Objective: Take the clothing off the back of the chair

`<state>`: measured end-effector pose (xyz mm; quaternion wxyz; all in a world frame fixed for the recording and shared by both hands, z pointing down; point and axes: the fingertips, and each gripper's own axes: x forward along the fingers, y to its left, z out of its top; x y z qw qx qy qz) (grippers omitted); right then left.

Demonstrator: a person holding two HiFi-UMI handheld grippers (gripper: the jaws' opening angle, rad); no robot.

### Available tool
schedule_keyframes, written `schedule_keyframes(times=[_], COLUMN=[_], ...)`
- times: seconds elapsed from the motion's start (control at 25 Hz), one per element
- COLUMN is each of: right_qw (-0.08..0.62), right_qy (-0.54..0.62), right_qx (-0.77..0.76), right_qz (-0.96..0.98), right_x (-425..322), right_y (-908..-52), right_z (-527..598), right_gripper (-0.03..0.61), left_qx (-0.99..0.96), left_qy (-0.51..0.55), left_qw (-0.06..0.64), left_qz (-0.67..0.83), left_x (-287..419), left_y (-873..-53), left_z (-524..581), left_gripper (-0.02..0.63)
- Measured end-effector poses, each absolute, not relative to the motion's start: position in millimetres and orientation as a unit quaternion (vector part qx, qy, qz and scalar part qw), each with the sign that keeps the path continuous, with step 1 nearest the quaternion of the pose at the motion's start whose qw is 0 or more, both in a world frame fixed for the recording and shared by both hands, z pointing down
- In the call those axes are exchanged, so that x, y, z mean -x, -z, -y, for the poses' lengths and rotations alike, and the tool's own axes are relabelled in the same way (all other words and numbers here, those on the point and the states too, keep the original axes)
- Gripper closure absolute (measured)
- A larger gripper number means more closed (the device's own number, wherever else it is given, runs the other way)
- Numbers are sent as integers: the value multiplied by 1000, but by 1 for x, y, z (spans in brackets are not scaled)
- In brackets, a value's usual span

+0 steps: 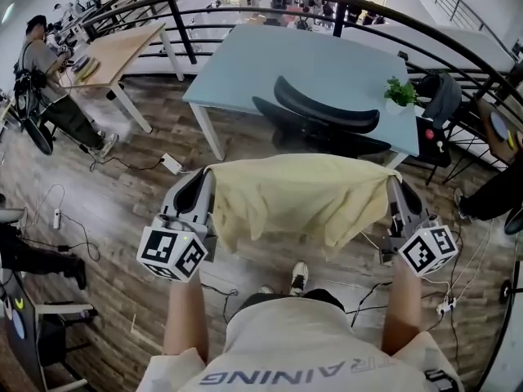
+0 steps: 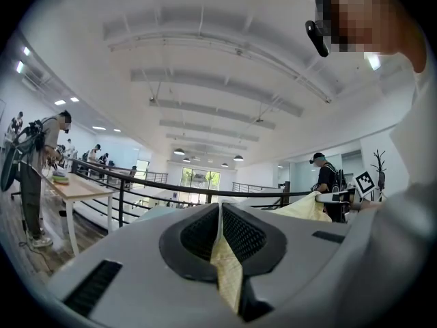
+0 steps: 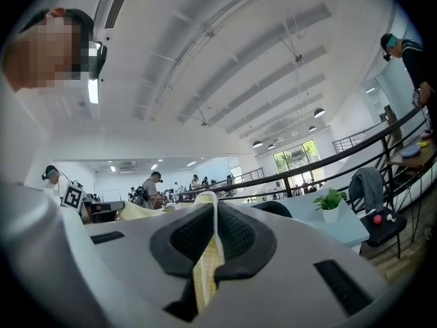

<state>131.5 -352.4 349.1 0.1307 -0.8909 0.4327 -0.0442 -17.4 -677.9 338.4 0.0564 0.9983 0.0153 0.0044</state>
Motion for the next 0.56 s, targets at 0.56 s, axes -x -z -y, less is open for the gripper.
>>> schedule_keyframes(times=[0.56], right_qw=[134], right_qy=[35], right_qx=[897], right_qz=[-419], right_x=[-123], right_y=[-344], right_z=[328], right_gripper=[548], left_qx=[-997], left_qy=[0], left_qw=[60], left_qz=[-37], left_x=[10], left_y=[-332], left_z=[657], left_gripper=[569])
